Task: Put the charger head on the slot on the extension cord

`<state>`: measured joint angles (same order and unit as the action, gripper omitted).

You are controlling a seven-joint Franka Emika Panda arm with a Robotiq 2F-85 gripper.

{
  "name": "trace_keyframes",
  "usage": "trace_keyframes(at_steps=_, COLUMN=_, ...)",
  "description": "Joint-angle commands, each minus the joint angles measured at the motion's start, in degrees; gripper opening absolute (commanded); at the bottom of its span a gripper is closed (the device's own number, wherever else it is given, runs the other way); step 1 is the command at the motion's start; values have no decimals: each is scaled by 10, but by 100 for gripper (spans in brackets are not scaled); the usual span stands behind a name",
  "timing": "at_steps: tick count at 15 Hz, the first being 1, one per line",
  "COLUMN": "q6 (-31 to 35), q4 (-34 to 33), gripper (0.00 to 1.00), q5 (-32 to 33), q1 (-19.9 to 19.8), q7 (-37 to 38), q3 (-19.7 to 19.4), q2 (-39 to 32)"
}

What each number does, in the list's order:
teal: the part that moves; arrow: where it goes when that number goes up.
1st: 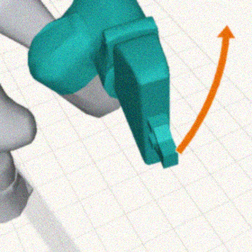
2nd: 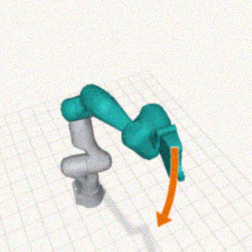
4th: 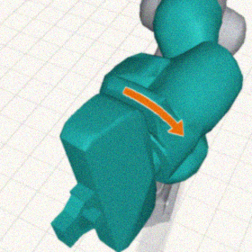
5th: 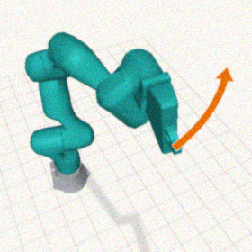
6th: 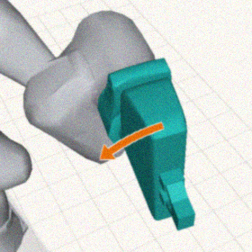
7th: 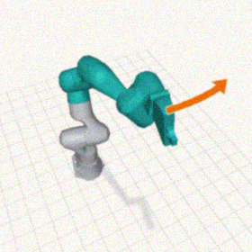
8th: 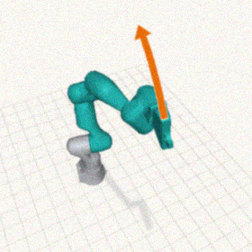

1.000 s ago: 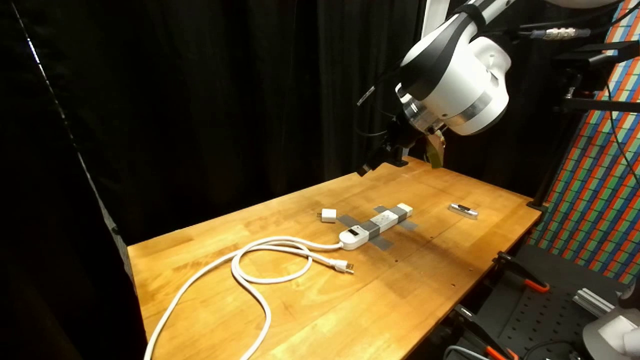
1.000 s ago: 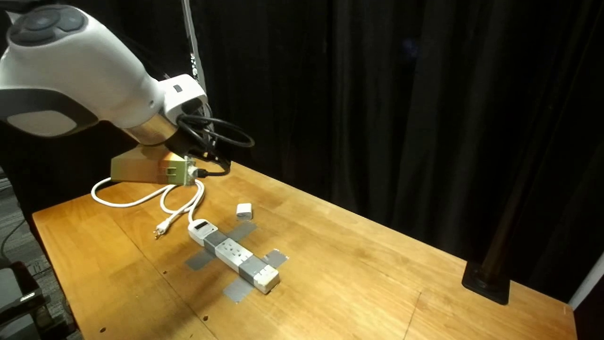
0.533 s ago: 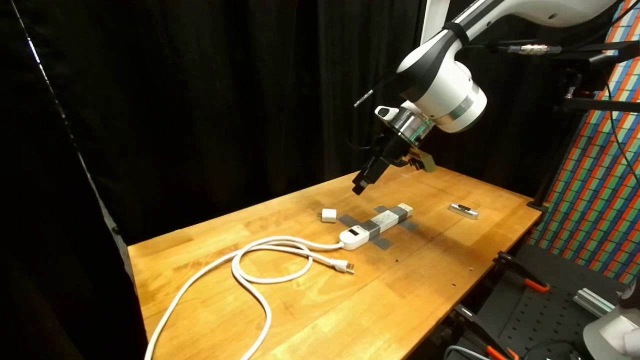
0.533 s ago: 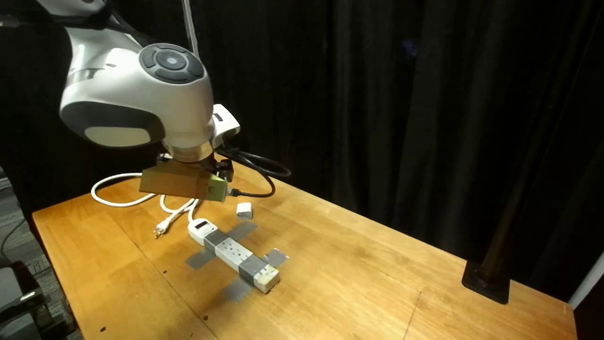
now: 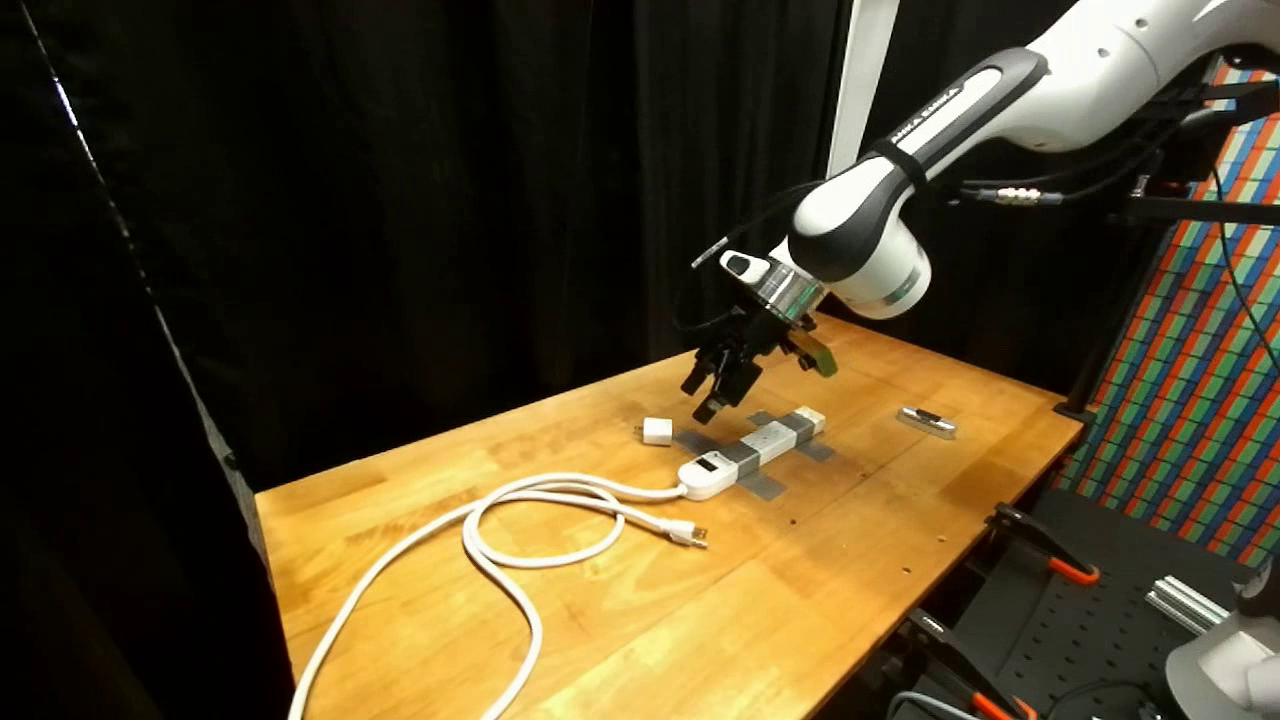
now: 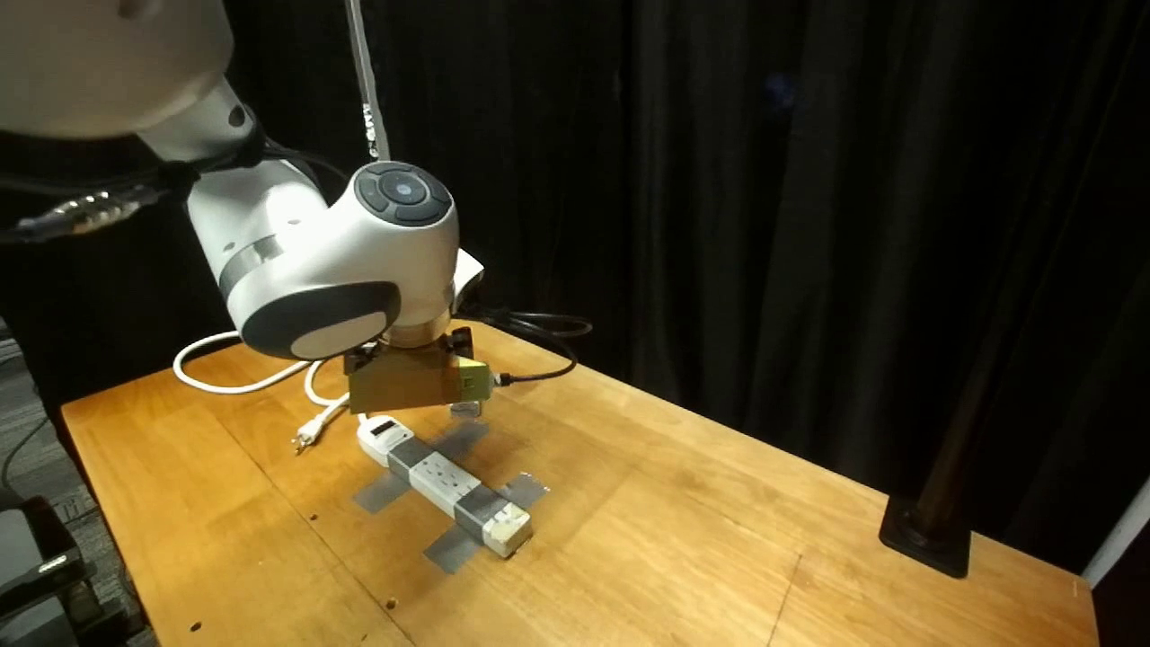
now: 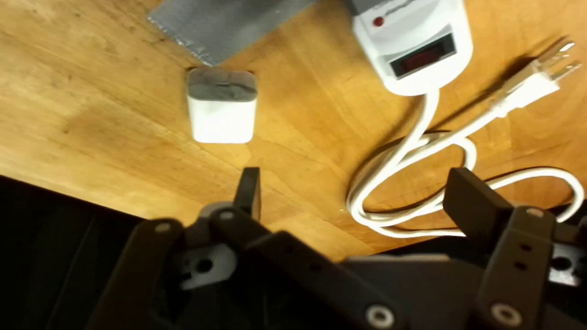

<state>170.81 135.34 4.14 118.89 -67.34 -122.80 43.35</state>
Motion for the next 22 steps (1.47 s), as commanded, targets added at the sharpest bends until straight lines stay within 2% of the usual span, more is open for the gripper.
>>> trace_keyframes(at_steps=1, q6=120, q4=-33, gripper=100, q5=63, q1=75, q7=55, q3=-58, q2=48)
trace_keyframes(at_steps=6, q6=219, q4=-64, gripper=100, q5=69, q1=162, q7=99, q3=-141, q2=69)
trace_keyframes(at_steps=12, q6=282, q4=-108, gripper=100, q5=54, q1=245, q7=124, q3=-214, q2=94)
trace_keyframes(at_steps=13, q6=278, q4=-99, gripper=100, q5=29, q1=212, q7=82, q3=-194, q2=98)
trace_keyframes(at_steps=14, q6=280, q4=-105, gripper=100, q5=24, q1=218, q7=80, q3=-199, q2=103)
trace_keyframes(at_steps=15, q6=280, q4=-107, gripper=75, q5=15, q1=218, q7=74, q3=-198, q2=105)
trace_keyframes(at_steps=16, q6=278, q4=-107, gripper=73, q5=7, q1=217, q7=66, q3=-200, q2=104)
trace_keyframes(at_steps=21, q6=232, q4=-115, gripper=33, q5=14, q1=213, q7=73, q3=-189, q2=113)
trace_keyframes(at_steps=22, q6=221, q4=-115, gripper=67, q5=42, q1=213, q7=102, q3=-191, q2=111)
